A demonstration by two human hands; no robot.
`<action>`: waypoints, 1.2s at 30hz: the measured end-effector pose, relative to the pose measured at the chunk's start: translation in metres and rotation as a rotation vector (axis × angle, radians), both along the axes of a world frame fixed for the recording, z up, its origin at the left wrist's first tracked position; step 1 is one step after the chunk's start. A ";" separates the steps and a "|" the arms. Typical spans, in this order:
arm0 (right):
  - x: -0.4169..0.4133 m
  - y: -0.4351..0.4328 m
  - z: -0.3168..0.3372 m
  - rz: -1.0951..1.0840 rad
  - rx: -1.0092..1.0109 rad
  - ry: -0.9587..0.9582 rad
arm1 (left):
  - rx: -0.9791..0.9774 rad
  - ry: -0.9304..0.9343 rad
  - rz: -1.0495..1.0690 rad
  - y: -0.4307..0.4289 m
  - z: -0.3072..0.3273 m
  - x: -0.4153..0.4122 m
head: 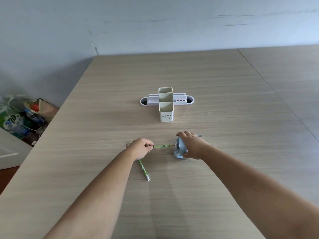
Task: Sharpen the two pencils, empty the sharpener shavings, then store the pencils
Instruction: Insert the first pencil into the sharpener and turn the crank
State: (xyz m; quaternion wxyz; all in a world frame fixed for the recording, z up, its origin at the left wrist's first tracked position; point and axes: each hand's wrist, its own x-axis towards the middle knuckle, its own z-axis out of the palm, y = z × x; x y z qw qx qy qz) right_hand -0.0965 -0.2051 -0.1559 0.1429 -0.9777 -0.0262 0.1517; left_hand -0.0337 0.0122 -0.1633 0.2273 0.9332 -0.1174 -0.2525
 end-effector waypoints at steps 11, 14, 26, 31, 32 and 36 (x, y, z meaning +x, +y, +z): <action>0.005 -0.001 0.003 -0.018 -0.005 0.036 | -0.034 -0.036 -0.131 -0.025 0.007 -0.001; 0.010 0.006 0.001 0.004 -0.001 0.038 | -0.021 -0.046 -0.151 -0.030 0.006 -0.001; 0.012 0.011 0.003 0.032 0.000 0.068 | 0.132 -0.121 -0.300 -0.034 0.015 0.001; 0.003 -0.042 0.010 -0.138 0.015 0.208 | 0.264 -0.182 -0.461 -0.060 0.033 0.003; -0.002 -0.051 0.007 -0.174 0.017 0.228 | 0.252 -0.228 -0.481 -0.070 0.033 0.000; -0.015 -0.051 -0.019 -0.237 0.098 0.191 | 0.267 -0.317 -0.536 -0.107 0.019 -0.016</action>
